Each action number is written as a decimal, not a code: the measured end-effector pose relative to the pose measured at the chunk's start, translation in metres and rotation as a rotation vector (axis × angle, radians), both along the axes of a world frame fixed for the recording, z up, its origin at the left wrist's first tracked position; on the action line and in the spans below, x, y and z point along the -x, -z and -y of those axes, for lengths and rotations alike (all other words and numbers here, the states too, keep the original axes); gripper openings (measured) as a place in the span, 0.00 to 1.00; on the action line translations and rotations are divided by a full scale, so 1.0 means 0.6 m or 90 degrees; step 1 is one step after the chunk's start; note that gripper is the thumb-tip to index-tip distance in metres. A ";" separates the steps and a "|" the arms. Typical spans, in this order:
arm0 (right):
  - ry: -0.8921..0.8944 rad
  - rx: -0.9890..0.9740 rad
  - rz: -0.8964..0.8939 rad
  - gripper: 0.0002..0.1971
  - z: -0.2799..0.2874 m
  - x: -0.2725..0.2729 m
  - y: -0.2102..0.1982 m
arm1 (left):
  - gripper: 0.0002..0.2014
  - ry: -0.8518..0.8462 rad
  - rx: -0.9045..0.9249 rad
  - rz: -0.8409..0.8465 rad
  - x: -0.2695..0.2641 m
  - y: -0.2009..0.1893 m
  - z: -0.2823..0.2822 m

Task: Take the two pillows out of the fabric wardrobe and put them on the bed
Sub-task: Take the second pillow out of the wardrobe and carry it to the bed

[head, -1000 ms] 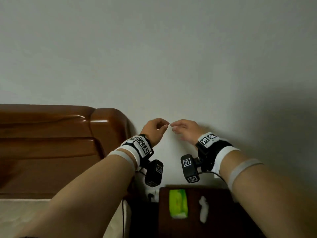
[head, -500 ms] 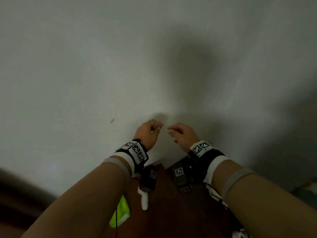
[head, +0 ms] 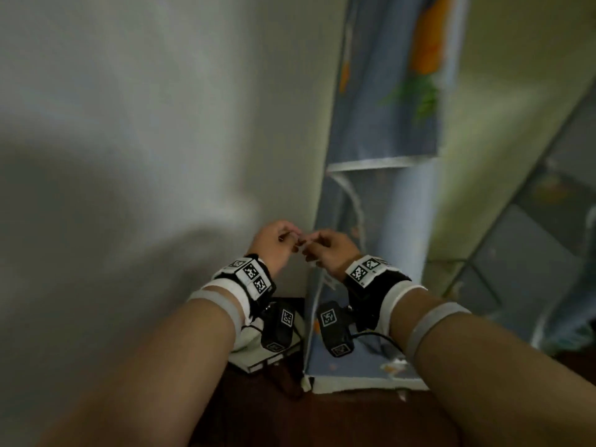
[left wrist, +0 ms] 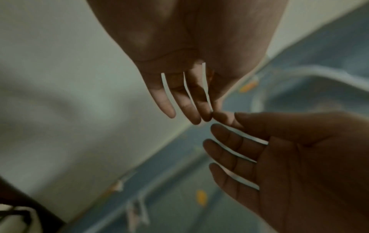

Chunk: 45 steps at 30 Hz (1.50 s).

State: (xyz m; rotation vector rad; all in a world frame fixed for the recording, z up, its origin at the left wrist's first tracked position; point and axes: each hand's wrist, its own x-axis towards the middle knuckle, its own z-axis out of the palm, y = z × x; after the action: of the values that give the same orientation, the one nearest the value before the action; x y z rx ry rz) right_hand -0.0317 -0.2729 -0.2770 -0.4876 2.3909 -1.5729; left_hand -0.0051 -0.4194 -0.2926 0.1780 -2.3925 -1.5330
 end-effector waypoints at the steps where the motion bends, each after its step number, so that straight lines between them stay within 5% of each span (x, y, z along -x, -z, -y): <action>1: 0.034 0.013 0.007 0.11 -0.050 0.012 -0.002 | 0.11 0.038 0.008 0.003 0.021 -0.007 -0.046; 6: 0.136 0.099 0.079 0.06 -0.276 0.032 -0.002 | 0.12 0.137 0.042 -0.027 0.088 -0.015 -0.277; 12: 0.227 0.148 0.122 0.13 -0.529 0.067 0.032 | 0.10 0.234 -0.010 -0.007 0.127 0.012 -0.544; 16: 0.297 0.096 0.105 0.17 -0.634 0.093 0.066 | 0.24 0.255 0.131 0.045 0.152 0.052 -0.660; 22: 0.280 0.036 0.162 0.14 -0.707 0.150 0.125 | 0.30 0.124 0.369 0.232 0.204 0.133 -0.715; 26: 0.265 -0.003 0.193 0.15 -0.721 0.197 0.175 | 0.35 0.143 0.439 0.365 0.243 0.181 -0.720; 33: 0.255 -0.053 0.282 0.13 -0.744 0.300 0.251 | 0.28 0.126 0.243 0.446 0.333 0.272 -0.735; 45: 0.139 -0.114 0.351 0.16 -0.785 0.456 0.397 | 0.39 -0.173 0.032 0.487 0.406 0.414 -0.797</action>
State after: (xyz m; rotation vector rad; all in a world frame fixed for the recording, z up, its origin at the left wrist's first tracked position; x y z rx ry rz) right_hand -0.3055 0.1983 -0.5153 0.2277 2.1628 -1.3287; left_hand -0.2488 0.0585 -0.5409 1.2156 -2.7682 -1.4344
